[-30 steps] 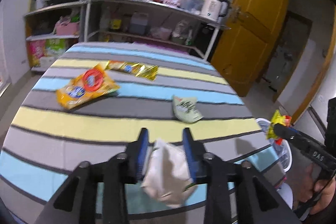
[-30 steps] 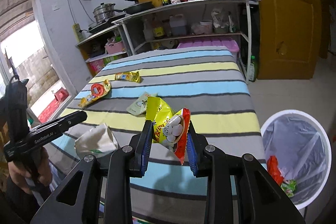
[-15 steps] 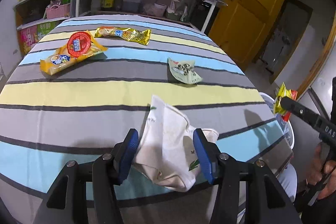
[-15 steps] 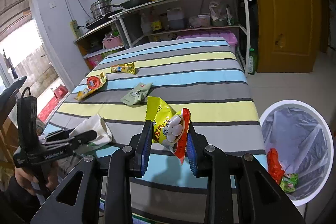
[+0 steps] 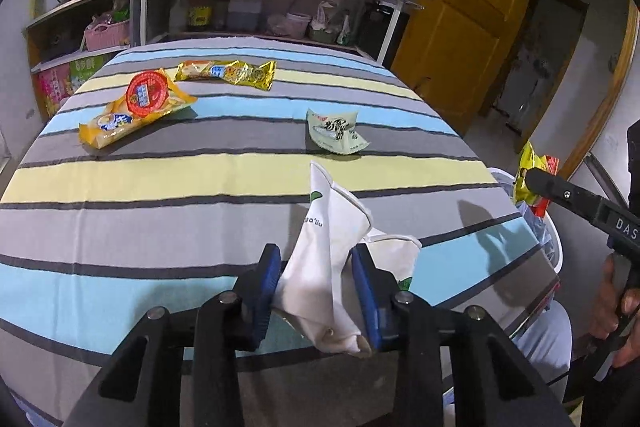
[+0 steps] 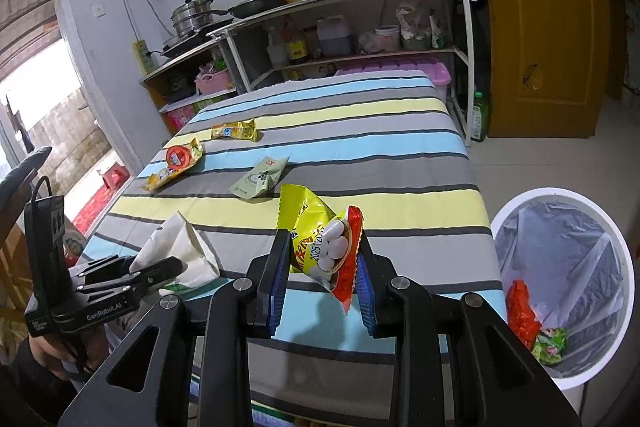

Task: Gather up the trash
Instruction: 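Carry the white bag and yellow packet over the bin and open both grippers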

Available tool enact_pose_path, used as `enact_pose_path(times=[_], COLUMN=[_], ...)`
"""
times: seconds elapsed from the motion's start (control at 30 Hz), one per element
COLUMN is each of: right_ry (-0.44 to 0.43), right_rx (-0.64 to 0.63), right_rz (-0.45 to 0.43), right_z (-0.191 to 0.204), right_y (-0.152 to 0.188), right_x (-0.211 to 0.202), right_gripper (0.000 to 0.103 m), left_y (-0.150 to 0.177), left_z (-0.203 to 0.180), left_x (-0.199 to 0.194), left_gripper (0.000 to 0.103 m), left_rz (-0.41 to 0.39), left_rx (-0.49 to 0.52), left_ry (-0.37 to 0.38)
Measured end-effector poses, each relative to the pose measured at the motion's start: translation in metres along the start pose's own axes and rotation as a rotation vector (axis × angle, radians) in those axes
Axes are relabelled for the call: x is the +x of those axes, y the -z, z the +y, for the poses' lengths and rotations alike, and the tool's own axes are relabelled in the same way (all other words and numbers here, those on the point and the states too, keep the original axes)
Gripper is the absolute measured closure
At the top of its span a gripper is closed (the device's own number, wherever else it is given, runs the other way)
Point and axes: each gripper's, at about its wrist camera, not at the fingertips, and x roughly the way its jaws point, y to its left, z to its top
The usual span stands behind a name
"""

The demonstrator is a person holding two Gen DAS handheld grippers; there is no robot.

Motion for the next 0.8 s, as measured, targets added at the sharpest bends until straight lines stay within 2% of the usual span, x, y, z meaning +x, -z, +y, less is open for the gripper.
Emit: enact_pose_path(times=[0.27,0.5,0.8], right_ry=[0.018,0.056,0.134], right_rx=[0.018,0.039,0.076], right_rz=[-0.027,-0.063,-0.11], right_z=[-0.008,-0.022,-0.05], right_y=[0.001,0.0,0.003], right_x=[-0.013,-0.033,-0.062], right_gripper=[0.072,0.072,0.072], left_y=[-0.025,-0.048,-0.064], left_z=[-0.024,-0.068,-0.124], left_x=[-0.011,-0.011,-0.001], left_gripper=[0.066,0.066,0.066], left_rz=[-0.059,-0.105,-0.123], left_rx=[0.038,0.11,0.181], left_ry=[0.041,0.1,0.179])
